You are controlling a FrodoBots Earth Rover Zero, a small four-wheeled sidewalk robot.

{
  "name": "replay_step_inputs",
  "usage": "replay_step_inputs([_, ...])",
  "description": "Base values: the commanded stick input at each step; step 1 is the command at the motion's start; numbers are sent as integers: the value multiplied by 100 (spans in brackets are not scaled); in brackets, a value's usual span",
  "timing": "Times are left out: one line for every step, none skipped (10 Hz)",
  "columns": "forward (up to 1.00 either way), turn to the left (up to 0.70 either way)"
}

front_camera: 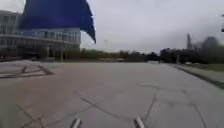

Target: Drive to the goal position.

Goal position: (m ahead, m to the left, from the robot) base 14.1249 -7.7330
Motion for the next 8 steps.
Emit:
replay_step_inputs([100, -13])
replay_step_inputs([100, 6])
replay_step_inputs([100, 6])
replay_step_inputs([100, 6])
replay_step_inputs([100, 6])
replay_step_inputs([100, 6])
replay_step_inputs([100, 6])
replay_step_inputs([100, 6])
